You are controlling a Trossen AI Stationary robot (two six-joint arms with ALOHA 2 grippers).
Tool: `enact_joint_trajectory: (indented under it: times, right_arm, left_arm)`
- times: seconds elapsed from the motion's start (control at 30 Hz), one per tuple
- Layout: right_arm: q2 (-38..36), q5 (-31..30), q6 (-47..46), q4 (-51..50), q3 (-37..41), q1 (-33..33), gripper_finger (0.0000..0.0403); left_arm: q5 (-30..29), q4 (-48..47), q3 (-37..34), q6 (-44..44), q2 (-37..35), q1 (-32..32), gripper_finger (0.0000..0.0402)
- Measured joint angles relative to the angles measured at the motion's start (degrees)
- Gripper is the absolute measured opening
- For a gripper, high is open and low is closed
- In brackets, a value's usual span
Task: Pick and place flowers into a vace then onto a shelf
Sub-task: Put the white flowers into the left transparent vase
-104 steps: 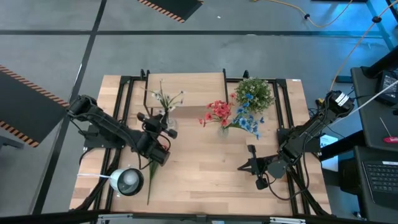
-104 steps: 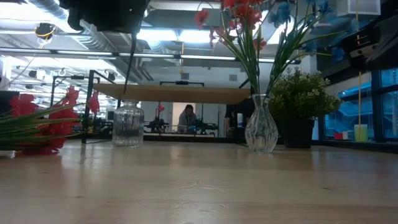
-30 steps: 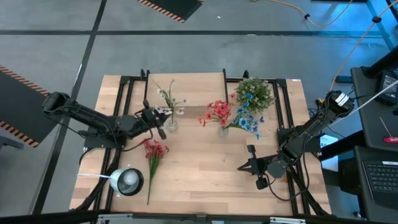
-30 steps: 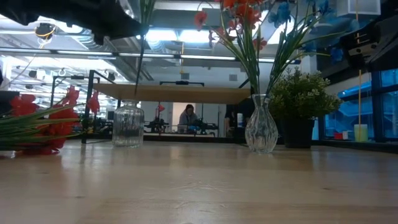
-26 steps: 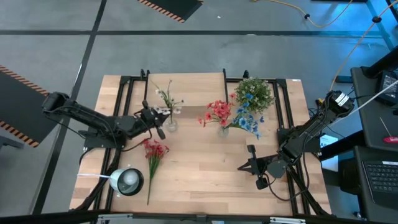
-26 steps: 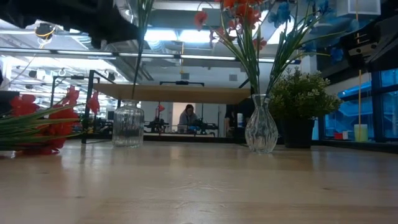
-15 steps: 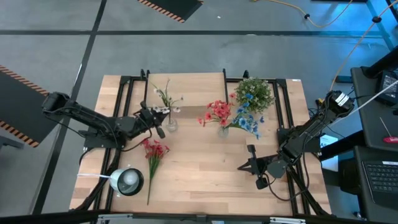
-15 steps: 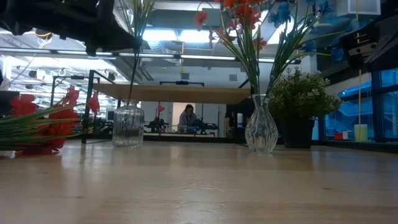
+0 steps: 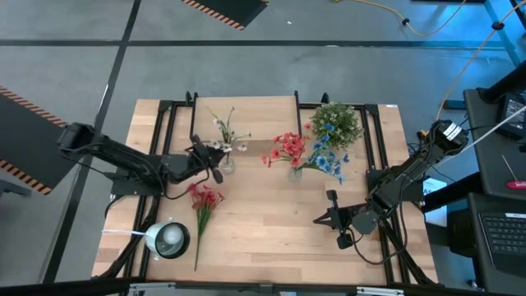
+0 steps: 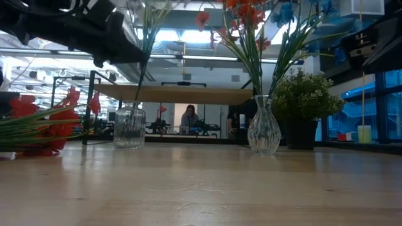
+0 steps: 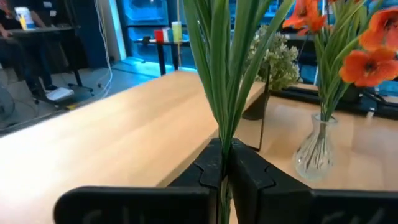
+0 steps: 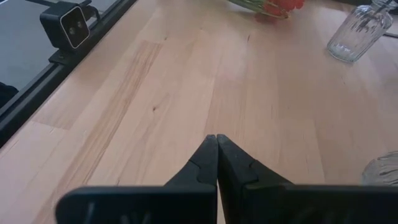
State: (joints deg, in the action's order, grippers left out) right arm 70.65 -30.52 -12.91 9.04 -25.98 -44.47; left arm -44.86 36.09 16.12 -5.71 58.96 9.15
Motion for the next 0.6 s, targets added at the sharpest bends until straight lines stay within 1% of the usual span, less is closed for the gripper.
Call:
enact_joint_trajectory:
  times: [0.33, 0.5, 0.6]
  right_arm:
    - [0.0, 0.2, -0.1, -0.2, 0.0, 0.0, 0.0]
    - [0.0, 0.2, -0.3, -0.2, 0.0, 0.0, 0.0]
    - [0.0, 0.2, -0.3, -0.2, 0.0, 0.0, 0.0]
  left_arm:
    - [0.0, 0.0, 0.0, -4.1, 5.4, 0.1, 0.0014]
    - [2.5, 0.0, 0.0, -4.3, 6.2, 0.1, 0.0028]
    - [2.6, 0.1, 0.0, -4.5, 6.2, 0.1, 0.0041]
